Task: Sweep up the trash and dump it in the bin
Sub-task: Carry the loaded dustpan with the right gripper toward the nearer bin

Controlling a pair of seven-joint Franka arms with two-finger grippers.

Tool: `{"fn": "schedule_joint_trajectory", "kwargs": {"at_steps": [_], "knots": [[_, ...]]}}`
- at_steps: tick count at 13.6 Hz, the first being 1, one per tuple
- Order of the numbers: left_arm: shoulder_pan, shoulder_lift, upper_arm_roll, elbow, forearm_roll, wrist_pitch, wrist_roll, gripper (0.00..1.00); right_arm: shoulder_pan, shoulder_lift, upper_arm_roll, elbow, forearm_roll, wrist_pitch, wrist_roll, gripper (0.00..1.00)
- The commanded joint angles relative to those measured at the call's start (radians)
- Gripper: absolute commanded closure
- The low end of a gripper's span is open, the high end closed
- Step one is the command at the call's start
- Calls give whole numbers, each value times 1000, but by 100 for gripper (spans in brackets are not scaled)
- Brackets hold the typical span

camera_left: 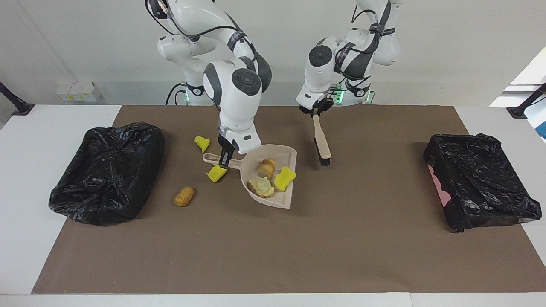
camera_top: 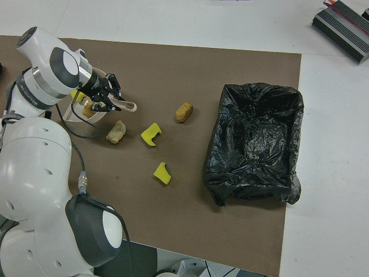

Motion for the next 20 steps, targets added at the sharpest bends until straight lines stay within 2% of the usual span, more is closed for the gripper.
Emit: {"fn": "schedule_joint_trajectory", "kwargs": {"at_steps": [1,6,9,15,16,17,18,19,20], "knots": [[-69,-46,12,-37,-71,4,-16,100,-91,-31,10,-6,25,-15,-138,100],[-207,-31,13,-88,-133,82,-70,100,-249,-59,6,-8,20,-21,-365,100],[-229,-31,13,-95,-168,107,-84,100,-337,-67,3,-8,-9,-31,-480,100],[-257,-9,13,-115,-173,163,-170,100,-499,-71,3,-8,-179,-34,-669,100],[-257,-5,15,-115,-173,163,-162,95,-524,-77,3,-9,-225,-34,-678,100],[-255,-2,15,-115,-173,162,-162,73,-539,-84,3,-11,-289,-32,-678,100],[-249,1,16,-109,-173,156,-161,43,-551,-90,3,-12,-355,-32,-678,100],[-241,17,18,-93,-171,156,-153,0,-567,-102,3,-18,-398,-31,-678,100],[-234,33,23,-54,-166,141,-132,0,-587,-116,3,-23,-433,-25,-678,100]]}}
